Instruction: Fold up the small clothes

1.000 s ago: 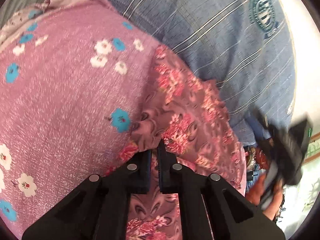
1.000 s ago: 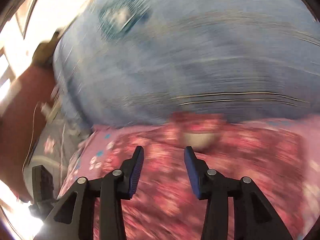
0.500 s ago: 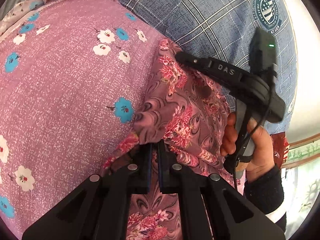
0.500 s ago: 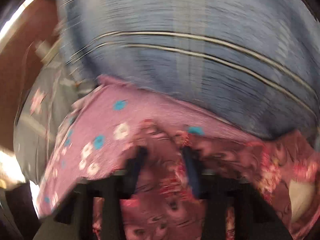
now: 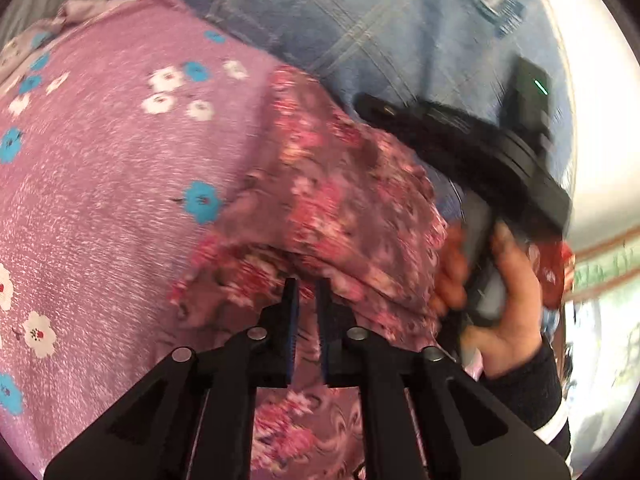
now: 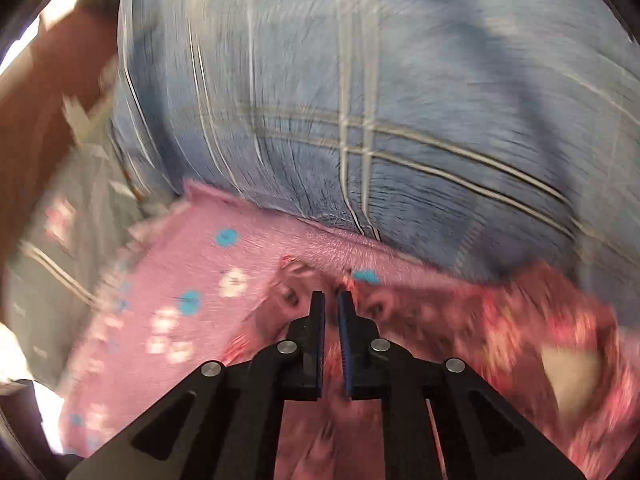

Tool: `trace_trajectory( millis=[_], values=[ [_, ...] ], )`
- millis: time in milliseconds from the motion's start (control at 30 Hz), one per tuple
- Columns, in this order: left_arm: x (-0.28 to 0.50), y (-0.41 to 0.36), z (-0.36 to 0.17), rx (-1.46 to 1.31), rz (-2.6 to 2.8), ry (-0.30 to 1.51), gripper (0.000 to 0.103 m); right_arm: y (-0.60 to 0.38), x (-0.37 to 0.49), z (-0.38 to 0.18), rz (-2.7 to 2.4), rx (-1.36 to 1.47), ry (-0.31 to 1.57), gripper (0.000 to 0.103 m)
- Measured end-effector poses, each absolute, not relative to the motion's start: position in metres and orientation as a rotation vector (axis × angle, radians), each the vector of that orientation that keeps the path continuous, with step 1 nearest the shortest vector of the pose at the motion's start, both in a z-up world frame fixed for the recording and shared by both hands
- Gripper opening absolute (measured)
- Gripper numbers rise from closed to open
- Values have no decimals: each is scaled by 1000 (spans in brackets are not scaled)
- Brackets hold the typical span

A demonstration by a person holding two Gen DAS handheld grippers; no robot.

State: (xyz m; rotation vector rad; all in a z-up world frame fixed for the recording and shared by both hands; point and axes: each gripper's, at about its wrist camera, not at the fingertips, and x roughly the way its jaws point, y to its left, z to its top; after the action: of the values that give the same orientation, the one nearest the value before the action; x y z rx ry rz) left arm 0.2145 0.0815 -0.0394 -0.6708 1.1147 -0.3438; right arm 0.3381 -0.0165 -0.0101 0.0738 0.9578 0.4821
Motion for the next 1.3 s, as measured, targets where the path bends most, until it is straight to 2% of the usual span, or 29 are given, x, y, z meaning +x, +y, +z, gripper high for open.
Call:
trace_trajectory(
  millis=[67, 100, 300, 367, 500, 633, 800, 867, 900, 933, 967, 1000, 1033, 1067, 1167, 1200, 1233, 1267, 1300],
  values=[
    [213, 85, -37, -673, -335, 1109, 33, -44, 311, 2, 488, 165, 941, 16],
    [214, 88, -40, -689, -318, 1109, 36, -59, 291, 8, 482, 203, 930, 17],
    [214, 103, -49, -781, -327, 1121, 39, -191, 158, 15, 260, 478, 812, 32],
    [213, 102, -46, -756, -312, 1110, 39, -242, 124, 9, 117, 573, 765, 42],
    [216, 94, -43, -718, -305, 1097, 44, -311, 86, -17, -23, 792, 764, 43],
    [224, 88, -45, -680, -289, 1082, 44, -301, 98, -36, 42, 846, 752, 43],
    [227, 102, -54, -798, -316, 1091, 44, -275, 136, -55, 58, 839, 788, 43],
    [227, 104, -56, -822, -322, 1096, 44, -266, 144, -63, 67, 854, 823, 43],
    [228, 104, -56, -824, -322, 1098, 44, -262, 144, -61, 66, 834, 816, 39],
    [227, 103, -56, -821, -316, 1102, 44, -258, 145, -58, 80, 805, 809, 22],
    [226, 103, -55, -822, -302, 1106, 41, -254, 147, -53, 114, 789, 796, 9],
    [225, 103, -55, -820, -285, 1113, 37, -255, 142, -48, 124, 779, 763, 9],
    [223, 104, -55, -810, -255, 1134, 26, -255, 136, -43, 134, 788, 732, 9],
    [221, 106, -55, -796, -235, 1152, 20, -258, 127, -36, 152, 796, 696, 9],
    [213, 112, -51, -826, -213, 1154, 20, -268, 113, -38, 130, 800, 693, 9],
    [212, 111, -49, -823, -219, 1146, 21, -273, 112, -46, 104, 796, 728, 9],
    [213, 108, -47, -806, -226, 1139, 26, -275, 114, -53, 91, 790, 758, 9],
    [214, 105, -47, -798, -229, 1139, 37, -276, 115, -62, 101, 806, 789, 9],
    [215, 102, -48, -801, -238, 1138, 44, -276, 115, -67, 104, 820, 796, 11]
  ],
)
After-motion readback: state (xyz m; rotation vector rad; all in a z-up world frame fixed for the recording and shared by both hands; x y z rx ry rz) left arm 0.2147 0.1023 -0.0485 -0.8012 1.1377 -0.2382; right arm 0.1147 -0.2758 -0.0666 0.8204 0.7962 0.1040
